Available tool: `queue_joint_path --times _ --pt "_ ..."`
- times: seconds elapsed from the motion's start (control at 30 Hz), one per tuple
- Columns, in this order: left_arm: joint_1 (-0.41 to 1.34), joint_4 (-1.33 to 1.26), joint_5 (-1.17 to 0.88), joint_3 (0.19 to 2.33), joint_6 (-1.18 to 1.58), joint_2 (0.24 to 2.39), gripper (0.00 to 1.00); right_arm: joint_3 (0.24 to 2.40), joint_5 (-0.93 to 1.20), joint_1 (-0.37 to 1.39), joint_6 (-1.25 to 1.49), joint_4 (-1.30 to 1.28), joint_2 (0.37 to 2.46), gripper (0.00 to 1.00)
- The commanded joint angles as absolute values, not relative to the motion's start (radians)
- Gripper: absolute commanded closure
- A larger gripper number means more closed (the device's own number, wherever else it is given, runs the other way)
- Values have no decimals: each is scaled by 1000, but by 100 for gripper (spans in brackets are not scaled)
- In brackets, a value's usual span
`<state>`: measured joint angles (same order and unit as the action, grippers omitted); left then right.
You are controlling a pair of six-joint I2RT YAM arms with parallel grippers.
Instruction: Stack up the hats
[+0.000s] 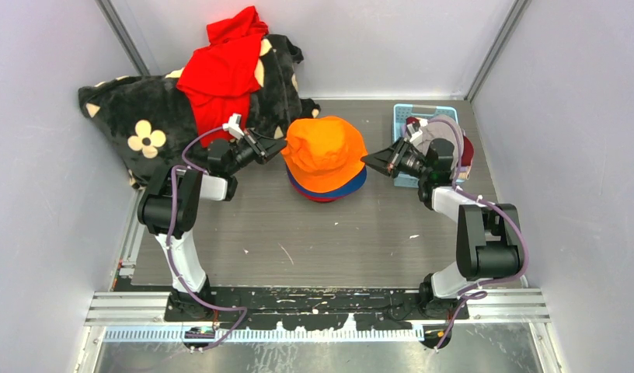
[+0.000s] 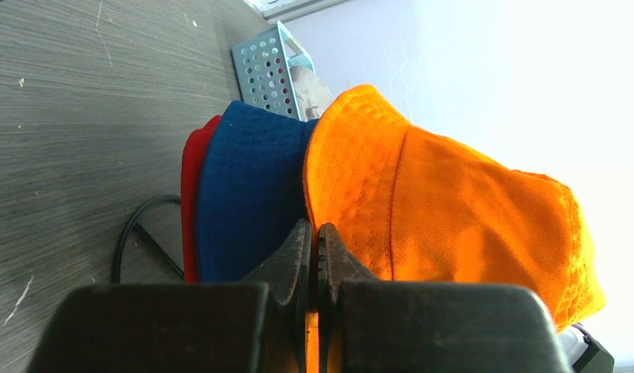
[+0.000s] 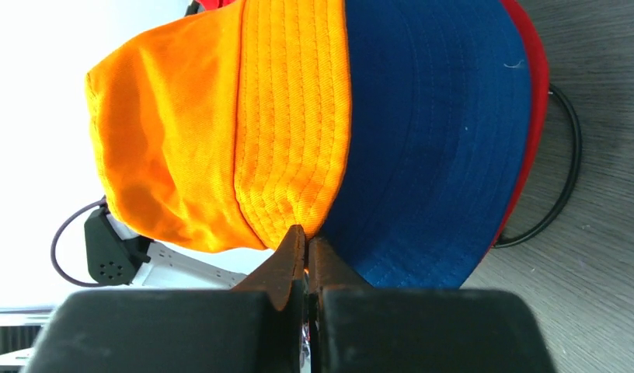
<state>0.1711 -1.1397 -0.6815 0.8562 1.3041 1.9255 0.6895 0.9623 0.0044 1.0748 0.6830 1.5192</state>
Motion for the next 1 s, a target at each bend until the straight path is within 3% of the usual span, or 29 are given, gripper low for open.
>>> queue_joint_path --times 0.0,0.23,0.97 --pt "173 -1161 -673 887 1289 1872 100 686 953 2 1065 744 1507 99" --pt "173 -1158 -670 866 1279 1885 100 750 839 2 827 384 1483 99" --pt "159 -1063 -602 771 1191 1903 100 753 828 3 796 391 1596 99"
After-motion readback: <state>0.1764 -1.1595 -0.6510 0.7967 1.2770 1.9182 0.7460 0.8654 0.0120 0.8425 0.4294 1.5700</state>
